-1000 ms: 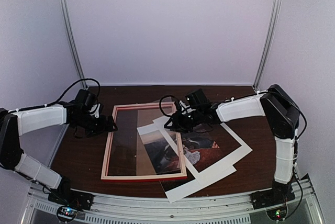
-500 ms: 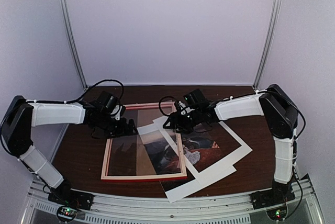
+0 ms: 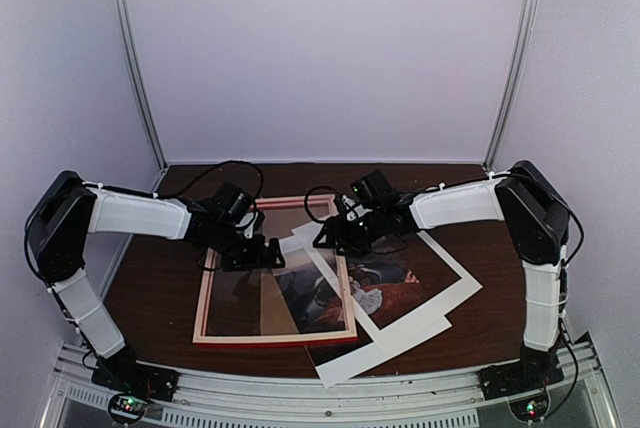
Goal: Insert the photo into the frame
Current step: Place the glass panel at the frame body.
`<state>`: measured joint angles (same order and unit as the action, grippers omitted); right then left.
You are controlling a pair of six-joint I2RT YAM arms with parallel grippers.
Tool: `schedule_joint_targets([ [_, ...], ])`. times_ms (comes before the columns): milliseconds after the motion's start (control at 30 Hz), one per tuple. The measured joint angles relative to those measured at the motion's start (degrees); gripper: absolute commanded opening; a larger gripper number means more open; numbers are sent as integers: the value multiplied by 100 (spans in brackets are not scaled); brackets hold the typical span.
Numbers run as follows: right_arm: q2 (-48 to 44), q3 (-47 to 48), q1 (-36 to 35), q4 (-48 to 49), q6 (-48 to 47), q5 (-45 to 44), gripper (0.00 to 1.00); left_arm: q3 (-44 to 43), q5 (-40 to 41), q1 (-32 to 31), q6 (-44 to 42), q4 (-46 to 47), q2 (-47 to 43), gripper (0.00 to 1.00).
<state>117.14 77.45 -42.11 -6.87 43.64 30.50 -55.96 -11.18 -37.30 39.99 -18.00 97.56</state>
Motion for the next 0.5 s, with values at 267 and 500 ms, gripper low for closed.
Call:
schedule_joint_targets([
  [267, -2, 0, 0, -66, -44, -79, 66, 0, 0, -4, 7, 15, 83, 97],
  [500, -2, 0, 0, -70, -68, -92, 66, 0, 0, -4, 7, 15, 83, 97],
])
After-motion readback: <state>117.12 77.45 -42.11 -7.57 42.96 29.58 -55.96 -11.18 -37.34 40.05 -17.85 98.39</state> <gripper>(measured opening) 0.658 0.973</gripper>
